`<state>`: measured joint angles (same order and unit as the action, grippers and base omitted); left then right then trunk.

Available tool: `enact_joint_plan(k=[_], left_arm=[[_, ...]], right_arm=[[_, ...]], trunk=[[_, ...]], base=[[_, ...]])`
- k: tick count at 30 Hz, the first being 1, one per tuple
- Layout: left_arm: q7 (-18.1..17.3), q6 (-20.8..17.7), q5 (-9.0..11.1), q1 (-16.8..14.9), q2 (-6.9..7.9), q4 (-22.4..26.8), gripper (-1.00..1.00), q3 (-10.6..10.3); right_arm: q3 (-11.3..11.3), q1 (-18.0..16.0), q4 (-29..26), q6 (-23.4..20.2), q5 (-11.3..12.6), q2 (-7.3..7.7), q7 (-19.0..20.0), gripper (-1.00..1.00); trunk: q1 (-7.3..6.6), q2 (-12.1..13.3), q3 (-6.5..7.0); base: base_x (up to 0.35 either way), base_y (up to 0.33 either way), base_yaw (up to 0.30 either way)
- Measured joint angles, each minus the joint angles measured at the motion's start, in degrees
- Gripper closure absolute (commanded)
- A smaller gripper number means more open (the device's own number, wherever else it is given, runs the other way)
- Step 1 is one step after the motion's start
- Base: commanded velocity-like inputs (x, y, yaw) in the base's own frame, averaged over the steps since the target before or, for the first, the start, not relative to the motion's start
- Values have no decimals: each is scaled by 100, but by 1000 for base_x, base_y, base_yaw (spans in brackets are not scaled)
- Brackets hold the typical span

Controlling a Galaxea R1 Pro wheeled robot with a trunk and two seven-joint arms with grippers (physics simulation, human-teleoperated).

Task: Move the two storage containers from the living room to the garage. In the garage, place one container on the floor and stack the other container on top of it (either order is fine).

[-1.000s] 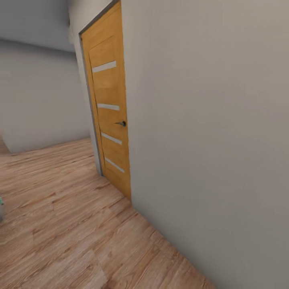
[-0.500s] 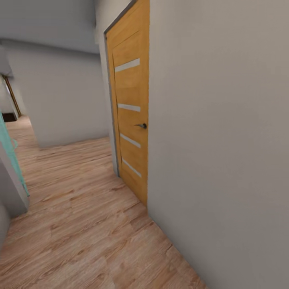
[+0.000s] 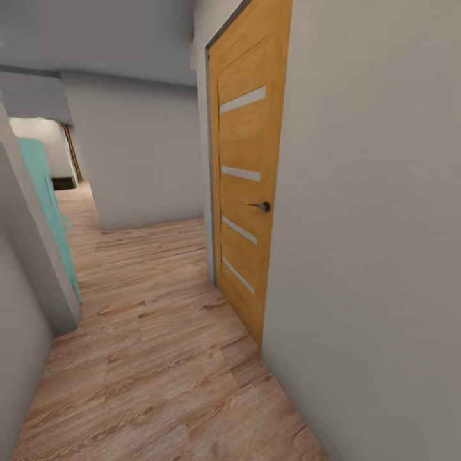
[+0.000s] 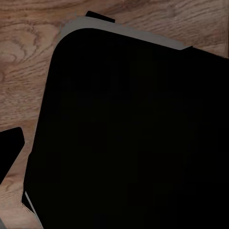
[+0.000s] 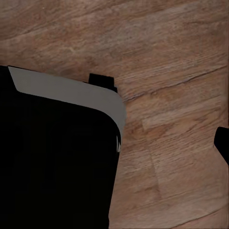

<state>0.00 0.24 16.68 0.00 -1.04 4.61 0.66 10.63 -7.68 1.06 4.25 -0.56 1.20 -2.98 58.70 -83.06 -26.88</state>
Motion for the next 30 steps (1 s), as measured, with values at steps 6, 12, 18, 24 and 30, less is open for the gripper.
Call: enact_joint_plan(k=[6,12,18,24,30], left_arm=[[0,0,0,0,0,1,-100,0],[0,0,0,0,0,0,-100,0],[0,0,0,0,0,0,-100,-6],[0,0,2,0,0,0,-100,-8],[0,0,1,0,0,0,-100,-8]], right_arm=[[4,0,5,-2,0,-17,3,-100],[4,0,5,-1,0,-22,-1,-100],[3,1,13,-2,10,-22,4,-100],[3,1,20,-3,14,-16,4,-100],[3,1,21,0,16,-13,-1,-100]], trunk=[[0,0,0],[0,0,0],[0,0,0],[0,0,0],[0,0,0]], base=[[322,0,300],[322,0,300],[322,0,300],[322,0,300],[322,0,300]])
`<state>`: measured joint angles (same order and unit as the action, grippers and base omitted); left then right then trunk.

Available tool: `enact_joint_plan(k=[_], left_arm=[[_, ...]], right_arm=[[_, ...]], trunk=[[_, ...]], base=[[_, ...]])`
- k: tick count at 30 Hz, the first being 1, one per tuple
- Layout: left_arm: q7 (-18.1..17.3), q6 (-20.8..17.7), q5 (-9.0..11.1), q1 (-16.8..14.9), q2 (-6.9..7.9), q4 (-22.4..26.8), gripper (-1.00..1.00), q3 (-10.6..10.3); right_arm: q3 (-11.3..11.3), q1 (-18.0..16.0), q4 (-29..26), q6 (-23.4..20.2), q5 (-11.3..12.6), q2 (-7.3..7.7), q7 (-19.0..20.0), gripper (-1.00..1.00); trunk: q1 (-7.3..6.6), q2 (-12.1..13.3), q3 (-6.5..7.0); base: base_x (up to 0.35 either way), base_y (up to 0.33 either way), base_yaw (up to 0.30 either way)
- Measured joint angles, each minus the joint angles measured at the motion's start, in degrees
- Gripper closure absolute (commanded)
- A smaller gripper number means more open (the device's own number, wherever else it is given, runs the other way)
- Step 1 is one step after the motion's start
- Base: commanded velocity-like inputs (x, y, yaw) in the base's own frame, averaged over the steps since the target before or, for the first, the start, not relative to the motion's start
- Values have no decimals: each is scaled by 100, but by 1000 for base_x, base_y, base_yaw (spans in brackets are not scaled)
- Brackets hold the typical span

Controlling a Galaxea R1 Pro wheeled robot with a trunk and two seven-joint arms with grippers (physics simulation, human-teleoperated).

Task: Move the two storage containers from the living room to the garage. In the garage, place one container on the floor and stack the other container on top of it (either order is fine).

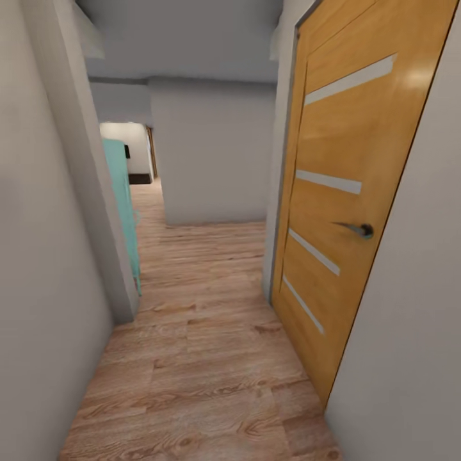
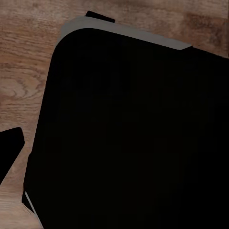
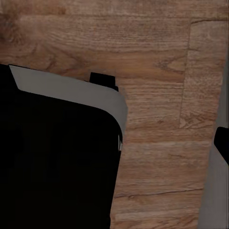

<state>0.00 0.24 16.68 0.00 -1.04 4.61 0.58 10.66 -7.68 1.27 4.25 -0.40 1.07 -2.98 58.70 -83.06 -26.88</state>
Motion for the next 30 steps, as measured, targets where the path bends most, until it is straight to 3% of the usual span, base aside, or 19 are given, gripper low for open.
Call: enact_joint_plan(k=[14,30], left_arm=[[0,0,7,0,0,-6,-100,-2],[0,-24,7,0,0,-62,-100,-16]], right_arm=[[-6,0,0,2,7,8,4,-100],[9,0,0,71,-45,52,11,-100]], trunk=[[0,0,0],[0,0,0]], base=[[322,0,273],[323,0,12]])
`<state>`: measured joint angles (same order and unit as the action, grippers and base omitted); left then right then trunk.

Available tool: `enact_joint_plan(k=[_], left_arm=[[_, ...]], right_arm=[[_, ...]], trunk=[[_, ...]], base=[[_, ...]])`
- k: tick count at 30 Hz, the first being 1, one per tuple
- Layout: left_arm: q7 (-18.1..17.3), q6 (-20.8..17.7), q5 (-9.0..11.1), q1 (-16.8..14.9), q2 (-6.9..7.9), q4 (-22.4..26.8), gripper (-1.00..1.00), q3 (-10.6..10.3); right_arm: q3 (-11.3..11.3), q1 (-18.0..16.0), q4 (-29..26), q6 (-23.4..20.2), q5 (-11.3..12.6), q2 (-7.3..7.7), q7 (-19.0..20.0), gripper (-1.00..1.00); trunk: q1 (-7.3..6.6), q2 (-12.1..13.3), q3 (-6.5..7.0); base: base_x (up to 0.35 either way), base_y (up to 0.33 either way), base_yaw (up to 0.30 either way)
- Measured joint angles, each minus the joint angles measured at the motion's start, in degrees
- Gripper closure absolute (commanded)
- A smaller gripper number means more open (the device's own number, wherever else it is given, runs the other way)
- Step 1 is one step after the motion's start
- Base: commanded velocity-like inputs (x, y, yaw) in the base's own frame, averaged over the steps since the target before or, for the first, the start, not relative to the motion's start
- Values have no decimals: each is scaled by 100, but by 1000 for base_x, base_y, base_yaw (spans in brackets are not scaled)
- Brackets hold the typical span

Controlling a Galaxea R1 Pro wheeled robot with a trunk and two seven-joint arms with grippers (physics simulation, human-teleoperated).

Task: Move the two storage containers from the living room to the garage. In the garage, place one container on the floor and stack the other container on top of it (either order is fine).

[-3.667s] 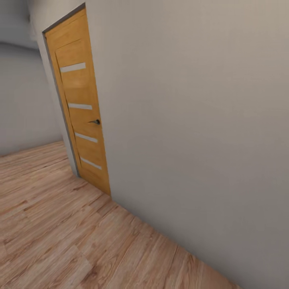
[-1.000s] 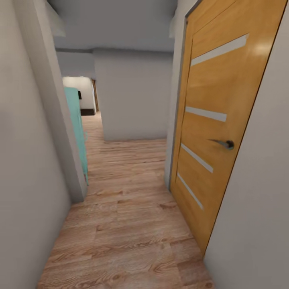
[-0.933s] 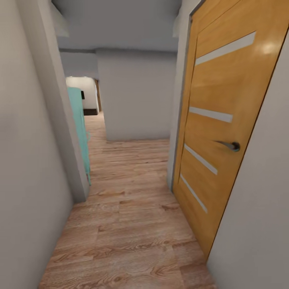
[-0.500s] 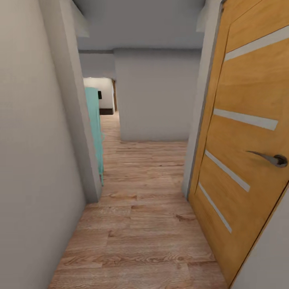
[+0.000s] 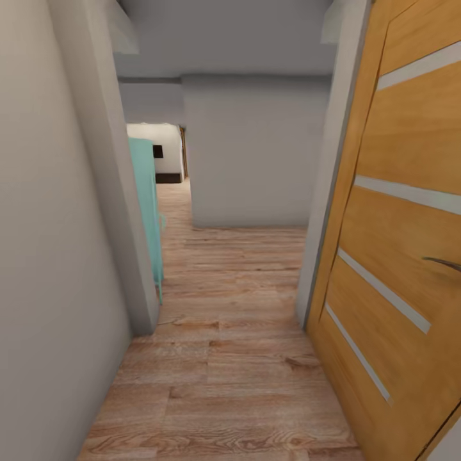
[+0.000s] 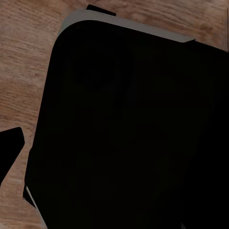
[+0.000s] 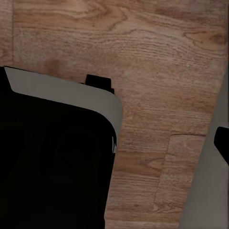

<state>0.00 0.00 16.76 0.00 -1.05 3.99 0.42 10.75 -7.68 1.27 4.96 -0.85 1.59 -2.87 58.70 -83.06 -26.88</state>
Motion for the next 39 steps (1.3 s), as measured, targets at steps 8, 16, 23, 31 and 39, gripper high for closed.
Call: enact_joint_plan(k=[8,16,23,31,39], left_arm=[[0,0,0,0,0,0,-100,0],[0,-10,0,0,0,-1,-100,0],[0,7,1,0,0,0,-100,5],[0,16,-6,0,0,8,-100,14],[0,21,-6,0,0,14,-100,18]], right_arm=[[-5,0,0,-2,18,-28,7,-100],[-9,0,0,-3,28,-28,7,-100],[-9,0,0,4,24,-28,8,-100],[-24,0,-7,7,29,-61,8,-100],[-39,-1,-46,12,33,-89,8,-100]], trunk=[[0,0,0],[0,0,0],[0,0,0],[0,0,0],[0,0,0]], base=[[323,44,0],[322,89,0],[323,95,0],[322,96,0],[323,96,0]])
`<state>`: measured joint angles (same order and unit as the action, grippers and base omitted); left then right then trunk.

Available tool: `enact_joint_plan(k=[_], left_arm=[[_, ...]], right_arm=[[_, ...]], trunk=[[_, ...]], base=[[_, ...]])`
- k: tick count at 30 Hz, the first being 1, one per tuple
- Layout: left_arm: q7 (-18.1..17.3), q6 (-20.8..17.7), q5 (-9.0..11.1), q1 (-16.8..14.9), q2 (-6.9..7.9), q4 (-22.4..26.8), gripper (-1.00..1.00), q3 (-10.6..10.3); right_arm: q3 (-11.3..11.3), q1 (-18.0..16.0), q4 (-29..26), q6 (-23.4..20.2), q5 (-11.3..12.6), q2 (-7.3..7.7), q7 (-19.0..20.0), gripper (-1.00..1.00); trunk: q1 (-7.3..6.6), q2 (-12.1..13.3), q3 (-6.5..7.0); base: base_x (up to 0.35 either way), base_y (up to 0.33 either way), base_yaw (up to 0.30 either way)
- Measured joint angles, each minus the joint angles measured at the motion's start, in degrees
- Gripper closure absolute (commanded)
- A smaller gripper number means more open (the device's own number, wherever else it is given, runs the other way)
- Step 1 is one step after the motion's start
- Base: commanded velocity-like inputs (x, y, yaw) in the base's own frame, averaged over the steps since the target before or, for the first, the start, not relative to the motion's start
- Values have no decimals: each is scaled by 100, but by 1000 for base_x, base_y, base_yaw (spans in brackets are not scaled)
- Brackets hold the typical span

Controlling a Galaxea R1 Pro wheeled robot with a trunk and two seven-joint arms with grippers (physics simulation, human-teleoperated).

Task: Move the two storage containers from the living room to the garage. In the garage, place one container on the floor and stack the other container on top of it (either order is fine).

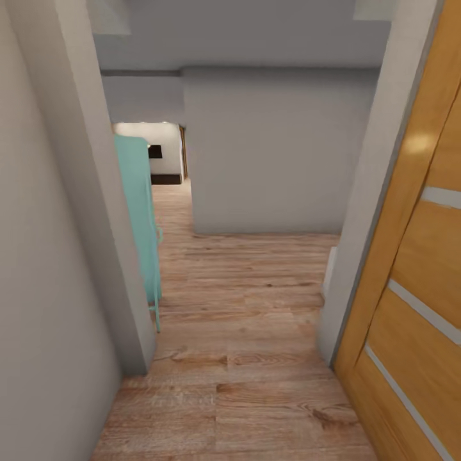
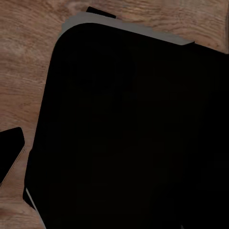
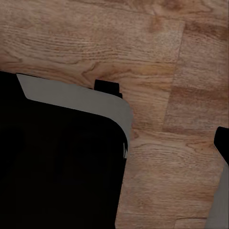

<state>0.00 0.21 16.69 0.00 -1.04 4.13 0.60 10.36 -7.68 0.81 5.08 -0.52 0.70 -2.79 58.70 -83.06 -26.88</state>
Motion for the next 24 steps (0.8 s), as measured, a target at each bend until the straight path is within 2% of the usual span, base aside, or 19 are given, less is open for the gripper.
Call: enact_joint_plan(k=[24], left_arm=[[-1,3,-1,0,0,9,-100,-7]], right_arm=[[11,-1,0,0,-3,7,0,-100]], trunk=[[0,0,0]], base=[[323,97,0]])
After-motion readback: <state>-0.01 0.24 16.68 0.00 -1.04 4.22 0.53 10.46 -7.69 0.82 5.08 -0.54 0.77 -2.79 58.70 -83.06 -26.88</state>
